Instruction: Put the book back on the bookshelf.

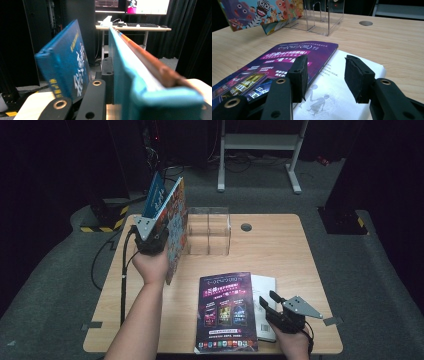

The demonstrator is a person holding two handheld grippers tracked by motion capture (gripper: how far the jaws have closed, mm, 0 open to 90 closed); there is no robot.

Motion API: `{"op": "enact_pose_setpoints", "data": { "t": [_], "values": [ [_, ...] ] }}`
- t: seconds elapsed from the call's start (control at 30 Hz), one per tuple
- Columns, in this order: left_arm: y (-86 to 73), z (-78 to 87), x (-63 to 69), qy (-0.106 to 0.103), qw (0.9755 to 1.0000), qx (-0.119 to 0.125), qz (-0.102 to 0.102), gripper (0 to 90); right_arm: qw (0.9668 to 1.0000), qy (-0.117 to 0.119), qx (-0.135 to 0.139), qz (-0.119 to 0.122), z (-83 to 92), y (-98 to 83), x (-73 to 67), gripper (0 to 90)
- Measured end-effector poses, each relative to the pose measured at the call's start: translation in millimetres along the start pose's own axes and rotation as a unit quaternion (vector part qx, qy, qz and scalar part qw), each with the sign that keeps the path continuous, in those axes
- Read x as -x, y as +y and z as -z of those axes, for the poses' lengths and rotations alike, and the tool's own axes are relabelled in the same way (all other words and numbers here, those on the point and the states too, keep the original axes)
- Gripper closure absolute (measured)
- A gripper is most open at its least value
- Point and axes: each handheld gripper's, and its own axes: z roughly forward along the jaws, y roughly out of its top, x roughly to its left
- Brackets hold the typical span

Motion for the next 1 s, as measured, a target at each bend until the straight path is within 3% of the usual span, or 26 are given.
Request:
{"op": "enact_pose_setpoints", "data": {
  "t": [0.3, 0.57, 1.0],
  "values": [
    [-6.3, -15.1, 5.8, 0.009, 0.9999, -0.004, -0.014, 81.3, 1.0, 0.0, 0.002, 0.0, 0.5, -0.1, 0.7, 53.5],
    [-12.7, -24.4, 3.3, 0.013, 0.9999, -0.003, -0.004, 81.4, 1.0, 0.002, 0.001, -0.001, 0.3, -0.4, 1.0, 53.5],
    [-19.2, -26.1, -1.5, 0.014, 0.9998, 0.008, 0.006, 81.3, 1.0, 0.004, -0.002, -0.001, -1.4, -1.5, 0.8, 53.7]
  ]
}}
